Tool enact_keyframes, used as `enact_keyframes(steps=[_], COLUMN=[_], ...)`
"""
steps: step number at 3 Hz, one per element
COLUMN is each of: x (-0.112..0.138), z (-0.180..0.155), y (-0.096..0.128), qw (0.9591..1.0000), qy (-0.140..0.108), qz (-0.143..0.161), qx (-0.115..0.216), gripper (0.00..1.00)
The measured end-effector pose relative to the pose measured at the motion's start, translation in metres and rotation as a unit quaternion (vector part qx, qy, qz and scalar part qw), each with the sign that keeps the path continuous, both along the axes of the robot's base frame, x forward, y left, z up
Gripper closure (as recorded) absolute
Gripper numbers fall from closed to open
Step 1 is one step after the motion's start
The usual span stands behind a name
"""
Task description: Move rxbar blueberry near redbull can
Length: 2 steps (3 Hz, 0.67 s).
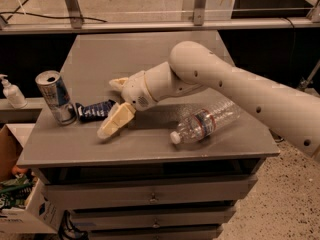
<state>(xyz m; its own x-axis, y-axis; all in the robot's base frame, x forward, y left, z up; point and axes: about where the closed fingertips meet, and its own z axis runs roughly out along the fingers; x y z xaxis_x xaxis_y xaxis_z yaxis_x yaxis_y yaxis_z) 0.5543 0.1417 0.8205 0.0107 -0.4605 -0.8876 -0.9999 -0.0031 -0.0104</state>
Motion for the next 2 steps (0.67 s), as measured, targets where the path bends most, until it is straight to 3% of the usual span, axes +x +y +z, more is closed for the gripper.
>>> enact_keyframes(steps=[1, 2], x=[0.003, 0.013], z=[0.014, 0.043], y=[-0.010, -0.037], qw=[0.9999, 0.9986], qy=[-0.010, -0.035], qz=[-0.011, -0.037], qx=[0.007, 0.013], gripper=[0.00, 0.00])
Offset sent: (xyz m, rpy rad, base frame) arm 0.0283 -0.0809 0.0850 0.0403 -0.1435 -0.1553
